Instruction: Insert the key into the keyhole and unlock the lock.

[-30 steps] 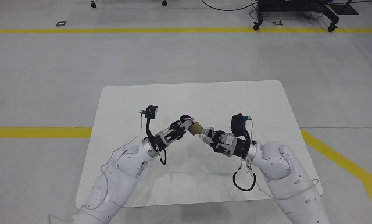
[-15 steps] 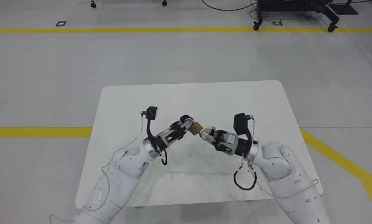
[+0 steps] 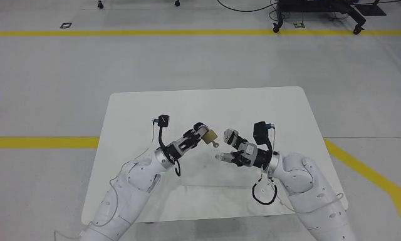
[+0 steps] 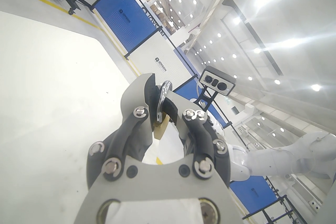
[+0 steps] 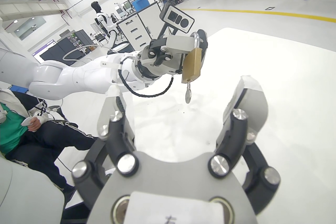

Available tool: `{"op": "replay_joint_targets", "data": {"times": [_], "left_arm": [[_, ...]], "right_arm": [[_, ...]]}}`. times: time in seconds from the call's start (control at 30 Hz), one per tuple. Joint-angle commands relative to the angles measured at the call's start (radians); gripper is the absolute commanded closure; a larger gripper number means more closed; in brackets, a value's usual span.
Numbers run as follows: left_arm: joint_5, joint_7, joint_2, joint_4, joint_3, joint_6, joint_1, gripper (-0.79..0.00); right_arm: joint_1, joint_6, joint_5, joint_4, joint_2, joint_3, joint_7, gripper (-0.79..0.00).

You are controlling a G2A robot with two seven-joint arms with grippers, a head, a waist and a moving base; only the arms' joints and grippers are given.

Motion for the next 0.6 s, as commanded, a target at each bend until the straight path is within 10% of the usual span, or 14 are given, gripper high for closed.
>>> {"op": "replay_joint_targets", "data": {"times": [0.0,0.13,0.57], "left_arm": [[-0.021,-0.008,0.001,-0.008,-0.006,0.035,0.004,0.0],[-0.092,-0.047,0.001,-0.016,-0.013,0.108,0.006,0.0],[-0.591,-0.442,-0.019,0.105,-0.009,0.47,-0.086,0.0]], "right_arm": [[-0.017,0.022,-0.051,-0.024,0.002,0.036,-0.065,-0.526],[-0.084,0.0,-0.137,-0.073,0.008,0.102,-0.197,0.0],[-0.094,-0.163,-0.053,-0.148,0.051,0.003,-0.163,0.0]]}}
